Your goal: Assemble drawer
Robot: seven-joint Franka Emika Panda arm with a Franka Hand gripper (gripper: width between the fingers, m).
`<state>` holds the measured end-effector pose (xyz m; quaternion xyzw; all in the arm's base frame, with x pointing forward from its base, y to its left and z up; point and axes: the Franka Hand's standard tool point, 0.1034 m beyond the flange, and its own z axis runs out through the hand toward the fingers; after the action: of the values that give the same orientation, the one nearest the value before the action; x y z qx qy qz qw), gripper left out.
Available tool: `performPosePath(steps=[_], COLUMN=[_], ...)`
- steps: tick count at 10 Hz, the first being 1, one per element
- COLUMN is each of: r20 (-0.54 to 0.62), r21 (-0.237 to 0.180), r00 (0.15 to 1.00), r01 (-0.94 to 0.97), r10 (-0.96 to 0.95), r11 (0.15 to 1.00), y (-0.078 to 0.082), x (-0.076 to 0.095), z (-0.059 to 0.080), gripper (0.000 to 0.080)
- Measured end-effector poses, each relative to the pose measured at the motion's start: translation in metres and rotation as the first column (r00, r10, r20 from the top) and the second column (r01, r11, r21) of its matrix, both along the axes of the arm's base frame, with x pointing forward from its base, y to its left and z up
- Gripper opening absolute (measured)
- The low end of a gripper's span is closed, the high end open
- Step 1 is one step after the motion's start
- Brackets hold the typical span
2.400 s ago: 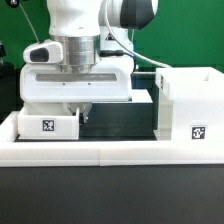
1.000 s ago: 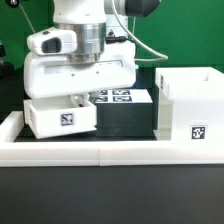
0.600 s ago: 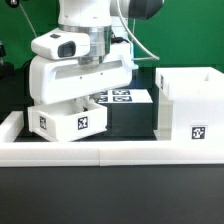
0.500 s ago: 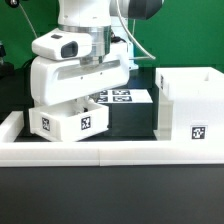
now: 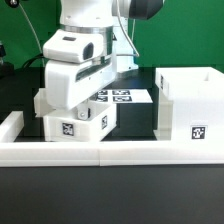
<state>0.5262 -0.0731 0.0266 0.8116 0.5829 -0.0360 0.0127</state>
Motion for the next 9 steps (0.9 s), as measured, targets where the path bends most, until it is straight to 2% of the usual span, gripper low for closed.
performPosePath(steps=[3, 5, 8, 9], r20=[-0.001, -0.002, -0.010, -0.010], r21=[-0.003, -0.003, -0.012, -0.013], r00=[0.994, 0.995, 0.985, 0.986], r01=[-0.107, -0.101, -0.172, -0.167], r10=[0.107, 0.101, 0.172, 0.167], r11=[0.994, 0.995, 0.985, 0.986], y=[-0.0043, -0.0044, 0.0048, 0.0018], x=[-0.0001, -0.0005, 0.0007, 0.0000], z=[-0.0004, -0.0007, -0.0016, -0.0018], gripper=[0.0042, 0.0042, 0.0042, 0.0042])
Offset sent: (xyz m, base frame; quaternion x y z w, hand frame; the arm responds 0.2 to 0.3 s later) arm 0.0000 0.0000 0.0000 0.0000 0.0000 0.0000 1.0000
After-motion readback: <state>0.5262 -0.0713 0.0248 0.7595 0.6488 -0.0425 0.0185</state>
